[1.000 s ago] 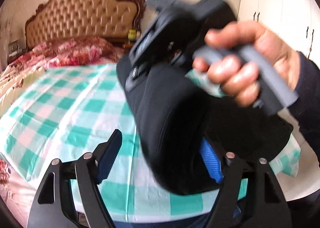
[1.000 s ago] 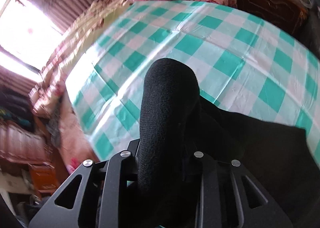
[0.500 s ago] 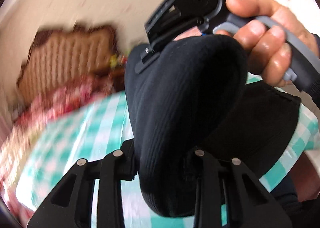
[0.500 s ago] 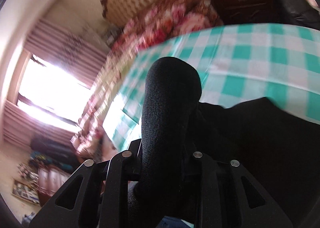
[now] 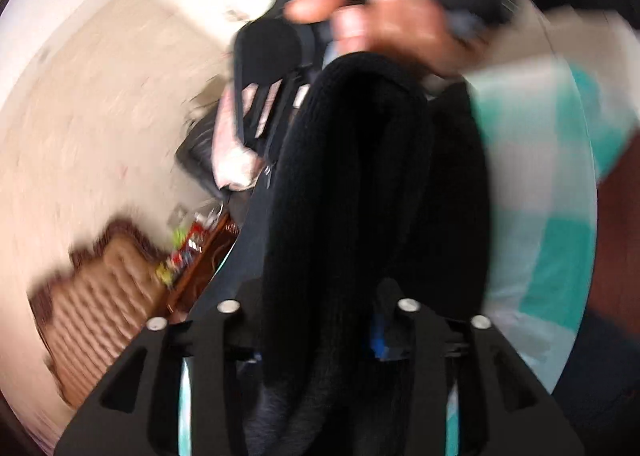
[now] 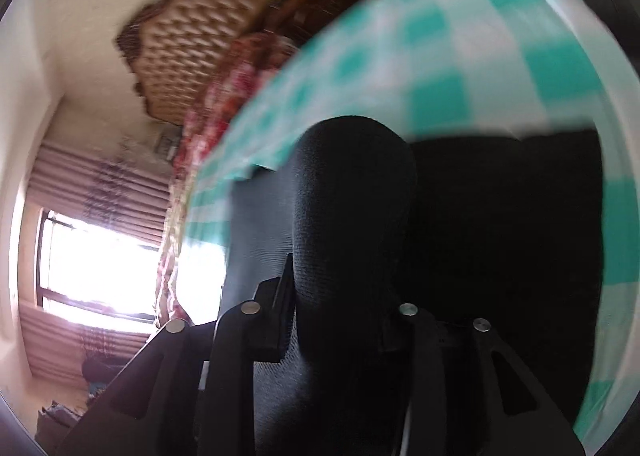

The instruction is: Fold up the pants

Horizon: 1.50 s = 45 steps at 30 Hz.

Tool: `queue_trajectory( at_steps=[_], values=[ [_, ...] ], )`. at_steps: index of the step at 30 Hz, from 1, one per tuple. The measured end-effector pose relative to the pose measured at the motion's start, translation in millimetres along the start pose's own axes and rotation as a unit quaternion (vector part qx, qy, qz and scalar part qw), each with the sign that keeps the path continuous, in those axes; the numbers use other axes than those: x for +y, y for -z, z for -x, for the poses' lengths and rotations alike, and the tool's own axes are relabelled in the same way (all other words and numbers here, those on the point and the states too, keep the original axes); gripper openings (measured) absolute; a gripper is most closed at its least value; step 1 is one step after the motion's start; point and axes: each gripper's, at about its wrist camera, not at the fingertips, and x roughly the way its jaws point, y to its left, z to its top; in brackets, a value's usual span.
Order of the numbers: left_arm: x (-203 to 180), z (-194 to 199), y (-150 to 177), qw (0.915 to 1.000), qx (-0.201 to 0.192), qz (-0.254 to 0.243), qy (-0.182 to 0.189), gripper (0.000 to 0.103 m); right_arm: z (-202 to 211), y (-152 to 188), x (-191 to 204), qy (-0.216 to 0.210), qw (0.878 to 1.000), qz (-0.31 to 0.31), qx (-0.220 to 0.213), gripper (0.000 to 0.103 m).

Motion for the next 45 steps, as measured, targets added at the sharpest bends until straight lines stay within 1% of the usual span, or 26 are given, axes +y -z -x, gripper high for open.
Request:
queue_trajectory(
  at_steps=[2, 3, 4, 5, 6, 7, 8, 9, 10, 11, 13, 14, 16, 18, 21, 25, 27, 32, 35, 38, 40, 41, 42, 43, 44, 45],
  values=[
    [-15, -1, 7, 0.9988, -0.007, -0.043, -0.023, 0.055, 1, 6, -3, -0.021, 1.000, 0.011, -0.006, 0.041],
    [-18, 2, 10, 0.9975, -0.015, -0.058, -0.036, 0.062, 4, 11, 2, -0.016, 0.999, 0.025, -0.011, 0.046],
    [-19, 4, 14, 0.9967, -0.021, -0.066, -0.042, 0.066, 8, 13, 7, -0.005, 0.999, 0.034, -0.018, 0.055],
    [-18, 8, 17, 0.9959, -0.026, -0.072, -0.048, 0.069, 15, 18, 15, 0.023, 0.998, 0.050, -0.033, 0.061],
    [-17, 10, 20, 0.9955, -0.026, -0.076, -0.050, 0.069, 20, 23, 23, 0.048, 0.995, 0.066, -0.048, 0.074],
    [-16, 10, 22, 0.9954, -0.024, -0.078, -0.051, 0.069, 24, 27, 28, 0.066, 0.993, 0.078, -0.057, 0.079],
    [-16, 11, 25, 0.9953, -0.021, -0.081, -0.050, 0.069, 26, 31, 33, 0.084, 0.991, 0.089, -0.063, 0.079],
    [-20, 11, 20, 0.9952, -0.019, -0.084, -0.047, 0.062, 25, 36, 39, 0.096, 0.989, 0.097, -0.063, 0.079],
    [-19, 10, 23, 0.9954, -0.015, -0.085, -0.042, 0.056, 22, 40, 43, 0.101, 0.988, 0.104, -0.060, 0.079],
    [-21, 7, 22, 0.9962, -0.006, -0.082, -0.030, 0.047, 17, 42, 46, 0.108, 0.987, 0.110, -0.055, 0.076],
    [-25, 9, 17, 0.9964, -0.005, -0.079, -0.030, 0.038, 3, 43, 47, 0.147, 0.980, 0.127, -0.047, 0.053],
    [-23, 8, 15, 0.9964, -0.006, -0.078, -0.032, 0.035, 0, 43, 47, 0.172, 0.975, 0.131, -0.049, 0.047],
    [-17, 4, 15, 0.9967, -0.007, -0.074, -0.034, 0.033, 6, 39, 49, 0.154, 0.979, 0.123, -0.055, 0.032],
    [-12, 6, 11, 0.9959, -0.012, -0.077, -0.047, 0.031, 25, 36, 53, 0.132, 0.980, 0.131, -0.064, 0.025],
    [-4, 14, 1, 0.9949, -0.022, -0.074, -0.065, 0.031, 47, 28, 68, 0.129, 0.977, 0.152, -0.076, 0.025],
    [16, 10, -18, 0.9954, -0.028, -0.058, -0.070, 0.030, 67, 18, 83, 0.138, 0.973, 0.163, -0.092, 0.025],
    [16, 7, -25, 0.9951, -0.032, -0.060, -0.072, 0.030, 76, 16, 83, 0.143, 0.971, 0.164, -0.097, 0.025],
    [-8, 4, -38, 0.9939, -0.038, -0.078, -0.068, 0.030, 89, 16, 68, 0.159, 0.968, 0.164, -0.099, 0.025],
    [-22, -4, -34, 0.9934, -0.037, -0.089, -0.061, 0.030, 87, 13, 48, 0.169, 0.969, 0.155, -0.095, 0.025],
    [-33, -23, -33, 0.9931, -0.032, -0.101, -0.051, 0.031, 74, 15, 22, 0.206, 0.962, 0.152, -0.092, 0.025],
    [-37, -35, -29, 0.9934, -0.030, -0.103, -0.040, 0.034, 64, 18, 8, 0.248, 0.952, 0.150, -0.095, 0.029],
    [-41, -33, -29, 0.9931, -0.033, -0.105, -0.040, 0.040, 59, 21, 1, 0.259, 0.949, 0.150, -0.102, 0.031],
    [-42, -32, -29, 0.9926, -0.039, -0.108, -0.042, 0.046, 59, 25, -1, 0.260, 0.947, 0.153, -0.112, 0.035],
    [-40, -27, -28, 0.9924, -0.049, -0.106, -0.039, 0.052, 59, 28, 0, 0.262, 0.945, 0.156, -0.120, 0.036],
    [-34, -29, -33, 0.9925, -0.059, -0.101, -0.037, 0.066, 60, 31, 1, 0.267, 0.942, 0.158, -0.127, 0.036],
    [-25, -21, -34, 0.9928, -0.075, -0.086, -0.037, 0.071, 60, 32, 1, 0.269, 0.941, 0.157, -0.130, 0.036]
  ],
)
